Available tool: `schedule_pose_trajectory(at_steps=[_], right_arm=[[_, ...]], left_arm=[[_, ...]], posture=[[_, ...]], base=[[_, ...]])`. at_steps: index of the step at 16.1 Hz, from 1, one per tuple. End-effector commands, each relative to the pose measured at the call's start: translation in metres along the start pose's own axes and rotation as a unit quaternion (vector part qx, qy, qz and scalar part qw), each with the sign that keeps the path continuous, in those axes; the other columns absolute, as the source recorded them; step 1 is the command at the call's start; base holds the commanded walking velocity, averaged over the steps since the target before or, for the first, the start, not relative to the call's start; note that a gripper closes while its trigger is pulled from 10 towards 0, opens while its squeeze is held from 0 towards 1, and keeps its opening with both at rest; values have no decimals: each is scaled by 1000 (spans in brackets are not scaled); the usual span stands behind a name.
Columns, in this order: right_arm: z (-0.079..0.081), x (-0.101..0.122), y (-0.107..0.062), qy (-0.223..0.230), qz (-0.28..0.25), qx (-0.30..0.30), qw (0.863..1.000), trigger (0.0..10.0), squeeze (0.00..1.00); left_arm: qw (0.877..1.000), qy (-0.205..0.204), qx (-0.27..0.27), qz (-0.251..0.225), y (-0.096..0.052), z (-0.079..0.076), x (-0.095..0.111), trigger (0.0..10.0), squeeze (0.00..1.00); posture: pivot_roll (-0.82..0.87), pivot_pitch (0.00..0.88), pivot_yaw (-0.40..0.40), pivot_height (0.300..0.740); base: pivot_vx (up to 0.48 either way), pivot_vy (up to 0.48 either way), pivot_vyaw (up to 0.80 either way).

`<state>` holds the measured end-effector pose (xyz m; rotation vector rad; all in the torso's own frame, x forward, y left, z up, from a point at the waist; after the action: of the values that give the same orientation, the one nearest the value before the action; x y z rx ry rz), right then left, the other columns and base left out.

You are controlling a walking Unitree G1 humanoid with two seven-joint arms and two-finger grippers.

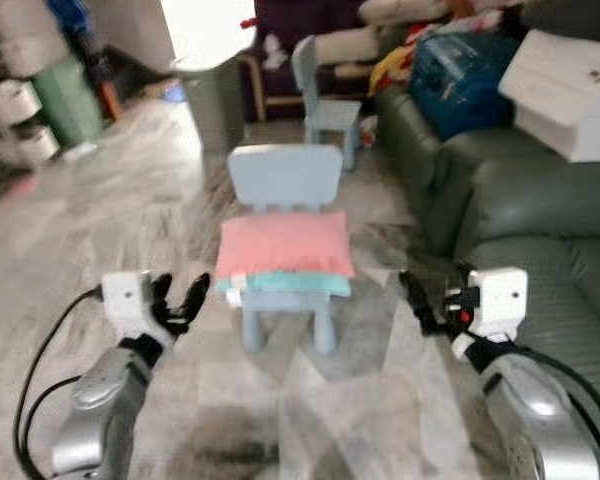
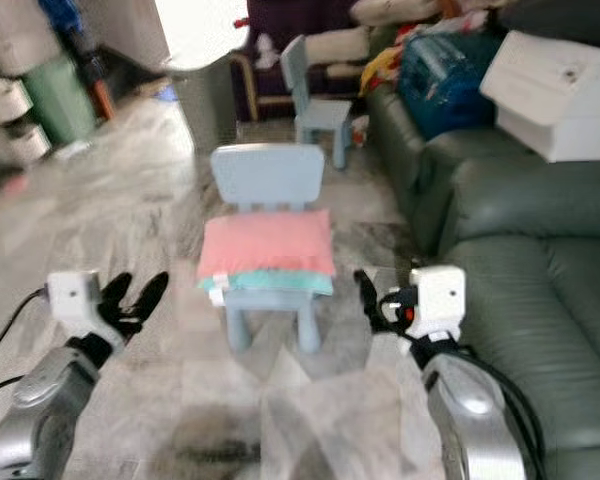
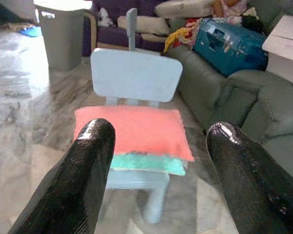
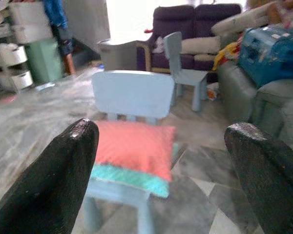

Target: Move the pillow to the sofa

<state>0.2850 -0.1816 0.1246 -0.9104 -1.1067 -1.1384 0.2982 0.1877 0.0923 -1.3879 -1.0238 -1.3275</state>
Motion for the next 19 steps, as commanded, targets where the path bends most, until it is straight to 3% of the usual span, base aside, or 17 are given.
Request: schedule_pose_trajectory(at_steps=[1,4,19], right_arm=[[-6,8,-1,-12,-14,-12,1000,10000,0],[-6,11,-1,-17,-22,-12,1000,10000,0],[3,15,1,-37,-33,5,999,10000,0]], left_arm=[[1000,1,-10,-2,3,-7,2,10000,0],[1000,11,-14,3,3,-10,-1,10000,0],[999,35,-12,6,6,-15,-1,10000,0]], posture=[[-169,0,67,740],[-173,0,66,740],[-175,0,58,740]], base=[[352,322,0],[403,258,0],[469,0,0]])
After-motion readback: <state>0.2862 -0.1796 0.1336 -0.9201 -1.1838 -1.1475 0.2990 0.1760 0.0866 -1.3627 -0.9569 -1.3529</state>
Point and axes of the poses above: a point about 5 cm out from each wrist's last joint towards the gripper, its own y axis pointing out of the wrist towards the gripper, its own x axis along the axis of the wrist's last joint, z = x × y, the point moved 3 cm from there along y, pointing out of the wrist towards the gripper, and after that the axes turned 15 degrees about y, right-handed, at the moved point
